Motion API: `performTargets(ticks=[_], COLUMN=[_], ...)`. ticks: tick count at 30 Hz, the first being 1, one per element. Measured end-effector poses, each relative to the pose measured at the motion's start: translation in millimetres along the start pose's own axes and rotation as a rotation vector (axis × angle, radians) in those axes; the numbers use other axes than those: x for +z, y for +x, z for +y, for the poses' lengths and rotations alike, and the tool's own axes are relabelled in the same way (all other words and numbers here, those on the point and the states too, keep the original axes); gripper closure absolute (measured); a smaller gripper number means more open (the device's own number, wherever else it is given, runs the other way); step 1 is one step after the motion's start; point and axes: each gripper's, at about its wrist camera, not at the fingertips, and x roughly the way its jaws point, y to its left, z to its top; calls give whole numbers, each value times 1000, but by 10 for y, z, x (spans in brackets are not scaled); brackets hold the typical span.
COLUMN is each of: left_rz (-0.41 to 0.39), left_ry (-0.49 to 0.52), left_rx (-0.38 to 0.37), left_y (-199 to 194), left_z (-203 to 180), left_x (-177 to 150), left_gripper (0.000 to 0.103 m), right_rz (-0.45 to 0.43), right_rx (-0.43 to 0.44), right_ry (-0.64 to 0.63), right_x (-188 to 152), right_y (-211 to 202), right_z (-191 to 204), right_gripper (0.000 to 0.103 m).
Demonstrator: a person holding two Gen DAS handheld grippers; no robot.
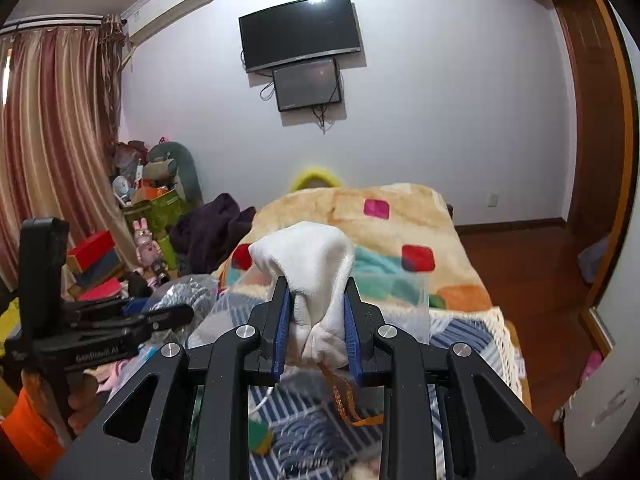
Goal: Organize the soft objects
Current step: 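Lower the silver bag into the box with the left tool while the right tool releases the white bag inside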
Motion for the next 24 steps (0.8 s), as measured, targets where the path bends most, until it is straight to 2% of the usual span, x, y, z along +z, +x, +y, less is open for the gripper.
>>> performTargets(ticks=[4, 8, 15, 22, 24], left_rz=[9, 36, 116, 237, 251], left_ry=[-1, 21, 31, 26, 43], left_rx=[16, 40, 57, 33, 32], left_y=[145, 348, 747, 1146, 1201], left_z=[26, 14, -2, -1, -23], left_x=[95, 138, 116, 68, 50], left_gripper=[66, 66, 66, 66, 66], right_rz=[2, 42, 150, 291, 318], right_rx=[-14, -38, -69, -84, -78], right_ry=[-3, -33, -53, -32, -37], right_x=[101, 116, -36, -178, -203], right_y=[173, 407, 743, 1038, 1082], right_z=[35, 96, 113, 14, -3], right_gripper=[81, 81, 81, 81, 81])
